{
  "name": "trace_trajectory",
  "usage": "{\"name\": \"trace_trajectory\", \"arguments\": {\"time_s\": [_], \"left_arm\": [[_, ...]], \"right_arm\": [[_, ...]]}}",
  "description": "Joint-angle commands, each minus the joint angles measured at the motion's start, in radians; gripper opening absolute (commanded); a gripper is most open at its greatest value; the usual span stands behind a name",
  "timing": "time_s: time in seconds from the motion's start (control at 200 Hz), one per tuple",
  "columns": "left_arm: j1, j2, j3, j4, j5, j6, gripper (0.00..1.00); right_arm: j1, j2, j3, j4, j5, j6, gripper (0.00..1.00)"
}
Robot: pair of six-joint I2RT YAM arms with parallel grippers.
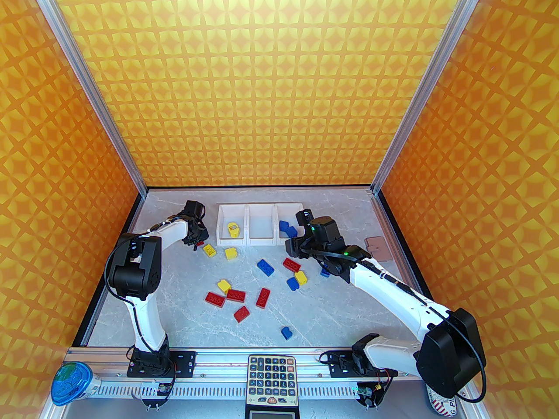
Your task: Sort the legos into containers by color
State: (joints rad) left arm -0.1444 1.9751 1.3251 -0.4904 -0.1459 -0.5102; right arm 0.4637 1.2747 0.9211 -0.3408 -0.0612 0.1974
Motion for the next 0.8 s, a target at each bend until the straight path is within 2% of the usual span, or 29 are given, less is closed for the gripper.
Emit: {"name": "trace_trajectory", "arguments": {"time_s": [0.0, 0.26, 0.485, 0.64, 0.795], "left_arm": [[0.006, -0.062, 0.025, -0.048, 0.014, 0.029, 0.3], [-0.02, -0.163, 0.042, -0.11, 0.013, 0.071, 0.29], [-0.123, -0.203, 0.135, -0.174, 0.014, 0.101, 0.28], [-0.214, -0.174, 0.252, -0.186, 0.014, 0.082, 0.29], [-0.302, -0.069, 0.396, -0.193, 0.013, 0.066, 0.29]], "right_arm": [[0.006, -0.028, 0.016, -0.004, -0.015, 0.006, 0.6], [0.006, -0.04, 0.014, -0.003, -0.015, 0.008, 0.6], [0.006, -0.038, 0.012, -0.001, -0.013, 0.009, 0.6], [0.006, -0.04, 0.012, -0.001, -0.005, 0.01, 0.6], [0.006, -0.044, 0.009, -0.003, 0.011, 0.01, 0.61]]}}
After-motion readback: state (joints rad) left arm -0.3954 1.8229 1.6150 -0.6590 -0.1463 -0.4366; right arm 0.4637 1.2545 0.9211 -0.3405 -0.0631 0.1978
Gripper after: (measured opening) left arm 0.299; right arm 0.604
